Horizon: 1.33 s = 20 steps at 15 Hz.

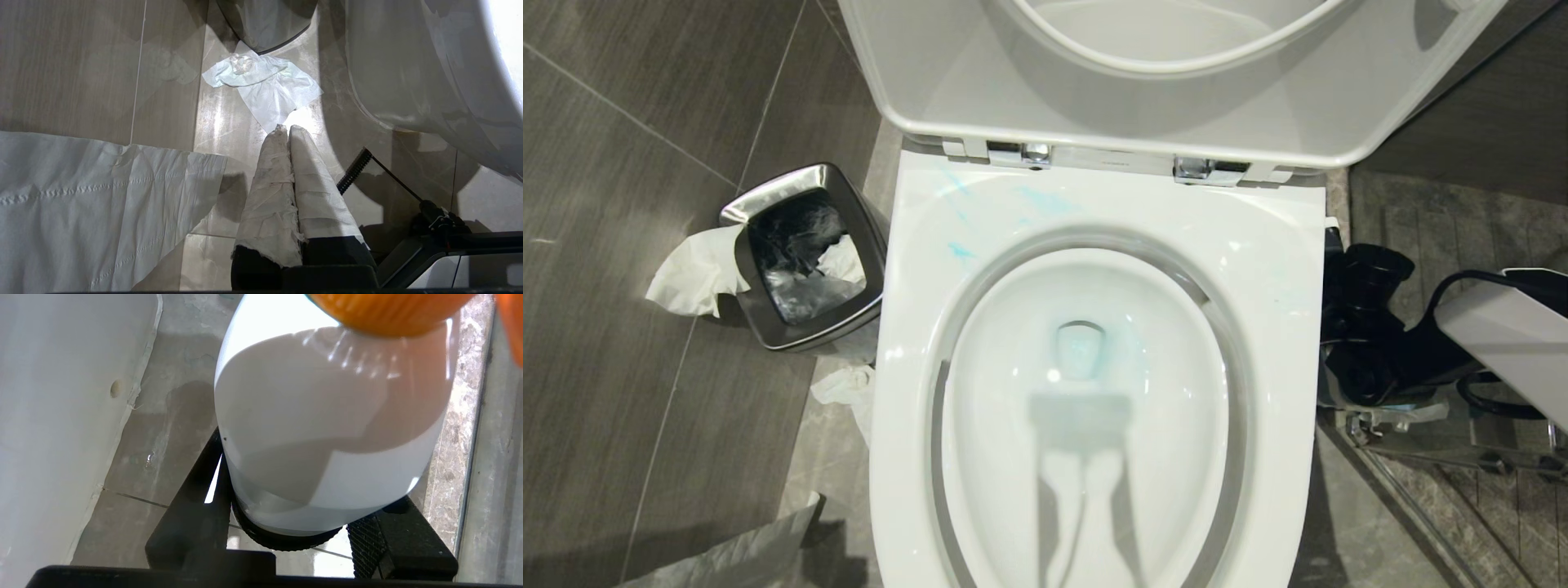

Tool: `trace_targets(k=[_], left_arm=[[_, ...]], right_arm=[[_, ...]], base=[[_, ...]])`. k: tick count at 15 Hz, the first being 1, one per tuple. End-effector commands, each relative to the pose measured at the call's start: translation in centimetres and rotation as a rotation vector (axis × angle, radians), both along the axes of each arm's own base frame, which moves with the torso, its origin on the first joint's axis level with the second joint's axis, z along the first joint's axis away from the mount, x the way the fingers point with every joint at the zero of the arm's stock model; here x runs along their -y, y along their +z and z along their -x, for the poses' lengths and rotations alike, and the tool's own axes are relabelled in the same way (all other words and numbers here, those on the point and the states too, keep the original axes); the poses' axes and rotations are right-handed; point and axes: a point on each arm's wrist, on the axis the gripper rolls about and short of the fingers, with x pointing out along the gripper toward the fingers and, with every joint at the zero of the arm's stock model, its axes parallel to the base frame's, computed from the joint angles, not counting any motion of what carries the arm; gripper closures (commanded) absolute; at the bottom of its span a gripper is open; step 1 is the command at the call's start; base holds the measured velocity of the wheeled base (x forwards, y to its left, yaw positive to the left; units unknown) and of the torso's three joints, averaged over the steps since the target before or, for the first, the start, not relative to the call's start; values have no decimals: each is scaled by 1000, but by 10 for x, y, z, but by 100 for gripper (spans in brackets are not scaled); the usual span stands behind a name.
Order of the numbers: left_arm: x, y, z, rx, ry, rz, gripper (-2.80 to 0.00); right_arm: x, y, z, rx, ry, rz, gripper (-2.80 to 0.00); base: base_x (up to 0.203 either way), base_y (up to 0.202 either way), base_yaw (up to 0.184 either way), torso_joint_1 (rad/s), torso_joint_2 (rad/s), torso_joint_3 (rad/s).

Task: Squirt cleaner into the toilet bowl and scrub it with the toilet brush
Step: Place the cleaning agent on the floor

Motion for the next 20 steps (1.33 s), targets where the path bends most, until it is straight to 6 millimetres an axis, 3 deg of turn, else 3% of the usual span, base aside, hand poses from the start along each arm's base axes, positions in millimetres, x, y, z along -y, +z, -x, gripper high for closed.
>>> trace_targets(k=[1,8,15,19,20], left_arm=[[0,0,0,-2,0,0,0],[0,0,0,-3,0,-3,0],[0,0,0,-2,-2,-2,0],[0,0,0,-2,-3,-2,0],[0,0,0,-1,-5,-2,0]], right_arm=[[1,-4,-2,-4,-2,1,0],[0,-4,-2,-1,1,2,0],[-2,20,-17,104,9,-4,0],[-4,17,-20,103,13,-4,0],[-5,16,-21,98,16,-5,-280]], base=[[0,0,0,0,0,0],[0,0,0,0,0,0],[0,0,0,0,0,0],[0,0,0,0,0,0],[0,0,0,0,0,0]])
